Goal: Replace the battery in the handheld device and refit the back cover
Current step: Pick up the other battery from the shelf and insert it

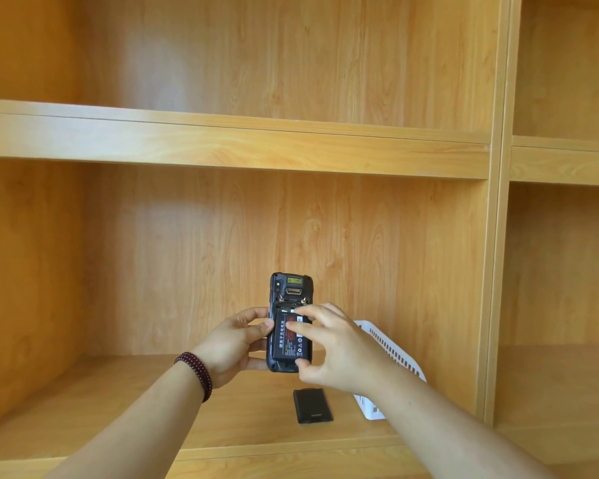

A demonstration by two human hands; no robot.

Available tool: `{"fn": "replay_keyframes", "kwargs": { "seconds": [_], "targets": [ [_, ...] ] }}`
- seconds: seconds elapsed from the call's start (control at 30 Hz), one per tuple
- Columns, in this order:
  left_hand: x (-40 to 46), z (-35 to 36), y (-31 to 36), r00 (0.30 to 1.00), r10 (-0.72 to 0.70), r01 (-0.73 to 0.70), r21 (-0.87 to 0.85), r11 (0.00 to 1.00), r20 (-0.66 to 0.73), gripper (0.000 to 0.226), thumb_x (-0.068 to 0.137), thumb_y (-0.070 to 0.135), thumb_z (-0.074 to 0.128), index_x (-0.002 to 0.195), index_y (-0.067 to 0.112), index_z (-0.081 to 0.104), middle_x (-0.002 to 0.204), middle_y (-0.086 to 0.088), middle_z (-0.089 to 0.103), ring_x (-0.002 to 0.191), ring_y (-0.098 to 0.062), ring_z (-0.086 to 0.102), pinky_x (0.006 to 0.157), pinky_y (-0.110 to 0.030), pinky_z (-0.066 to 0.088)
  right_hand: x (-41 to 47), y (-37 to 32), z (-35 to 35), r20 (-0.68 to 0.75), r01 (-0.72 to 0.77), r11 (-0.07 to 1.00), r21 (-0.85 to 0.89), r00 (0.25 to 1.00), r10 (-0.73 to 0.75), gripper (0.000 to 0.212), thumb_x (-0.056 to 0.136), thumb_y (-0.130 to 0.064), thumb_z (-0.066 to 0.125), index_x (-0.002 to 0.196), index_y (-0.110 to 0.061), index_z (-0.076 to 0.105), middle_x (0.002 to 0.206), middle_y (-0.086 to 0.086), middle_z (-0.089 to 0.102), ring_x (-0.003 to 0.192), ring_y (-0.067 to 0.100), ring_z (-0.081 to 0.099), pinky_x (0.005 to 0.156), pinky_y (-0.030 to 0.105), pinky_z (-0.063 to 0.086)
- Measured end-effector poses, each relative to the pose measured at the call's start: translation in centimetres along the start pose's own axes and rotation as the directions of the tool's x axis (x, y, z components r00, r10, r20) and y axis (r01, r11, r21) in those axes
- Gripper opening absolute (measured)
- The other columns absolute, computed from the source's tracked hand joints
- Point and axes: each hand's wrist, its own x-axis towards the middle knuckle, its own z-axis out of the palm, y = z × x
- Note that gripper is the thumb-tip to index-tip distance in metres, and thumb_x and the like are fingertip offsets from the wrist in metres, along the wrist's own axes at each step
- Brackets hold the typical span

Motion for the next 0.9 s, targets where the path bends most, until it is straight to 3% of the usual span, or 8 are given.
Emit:
{"fn": "replay_keyframes", "kwargs": {
  "seconds": [0.27, 0.47, 0.57, 0.67, 0.73, 0.9],
  "targets": [
    [-0.1, 0.0, 0.3, 1.0, -0.01, 0.01, 0.006, 1.0, 0.004, 0.026, 0.096, 0.014, 0.056, 0.122, 0.008, 0.06, 0.11, -0.019, 0.071, 0.101, -0.032, 0.066, 0.083, -0.054, 0.059, 0.0, 0.2, 0.9, -0.047, -0.073, 0.997, -0.026, 0.996, 0.071, 0.056, 0.079, -0.045, 0.054, 0.13, -0.025, 0.059, 0.132, -0.004, 0.046, 0.125, 0.012, 0.04, 0.091, 0.036, 0.052],
    [-0.2, -0.8, 0.4, 1.0, 0.001, -0.001, 0.027, 1.0, -0.009, 0.027, 0.097, 0.013, 0.055, 0.123, 0.007, 0.057, 0.12, -0.026, 0.068, 0.103, -0.034, 0.066, 0.082, -0.052, 0.059, 0.2, -0.4, 1.1, 0.019, -0.333, 0.925, 0.181, 0.942, 0.335, 0.052, 0.078, -0.039, 0.075, 0.128, -0.04, 0.059, 0.143, -0.015, 0.027, 0.133, 0.002, 0.02, 0.105, 0.027, 0.033],
    [-0.1, -1.0, 0.4, 0.999, 0.022, -0.022, 0.008, 1.0, -0.028, 0.027, 0.097, 0.012, 0.055, 0.124, 0.007, 0.057, 0.117, -0.024, 0.069, 0.103, -0.033, 0.067, 0.086, -0.055, 0.057, 0.5, -1.0, 1.4, 0.081, -0.424, 0.848, 0.319, 0.903, 0.421, 0.055, 0.082, -0.033, 0.073, 0.131, -0.048, 0.053, 0.149, -0.015, 0.029, 0.135, 0.008, 0.031, 0.111, 0.031, 0.034],
    [0.0, -1.0, 0.5, 0.999, 0.036, -0.036, -0.016, 0.999, -0.033, 0.026, 0.098, 0.011, 0.053, 0.123, 0.007, 0.057, 0.112, -0.021, 0.07, 0.1, -0.031, 0.068, 0.086, -0.056, 0.057, 0.8, -1.8, 1.5, 0.159, -0.494, 0.702, 0.512, 0.858, 0.488, 0.057, 0.084, -0.028, 0.072, 0.123, -0.062, 0.047, 0.121, -0.013, 0.062, 0.098, 0.005, 0.061, 0.088, 0.023, 0.05],
    [-0.1, -0.9, 0.7, 0.999, 0.037, -0.038, -0.007, 0.999, -0.032, 0.026, 0.098, 0.011, 0.053, 0.124, 0.007, 0.057, 0.112, -0.021, 0.071, 0.1, -0.031, 0.068, 0.085, -0.055, 0.057, 1.0, -1.9, 1.5, 0.181, -0.525, 0.645, 0.556, 0.833, 0.522, 0.058, 0.084, -0.029, 0.072, 0.112, -0.072, 0.044, 0.095, -0.004, 0.073, 0.072, 0.005, 0.063, 0.07, 0.018, 0.048],
    [-0.3, -0.7, 1.4, 0.999, 0.036, -0.036, 0.024, 0.999, 0.009, 0.045, 0.082, -0.003, 0.069, 0.124, 0.01, 0.056, 0.112, -0.02, 0.073, 0.098, -0.033, 0.072, 0.082, -0.049, 0.059, 1.4, -2.0, 1.5, 0.196, -0.545, 0.564, 0.62, 0.804, 0.562, 0.059, 0.082, -0.024, 0.075, 0.114, -0.067, 0.05, 0.087, 0.002, 0.074, 0.081, 0.012, 0.07, 0.08, 0.025, 0.053]
  ]
}}
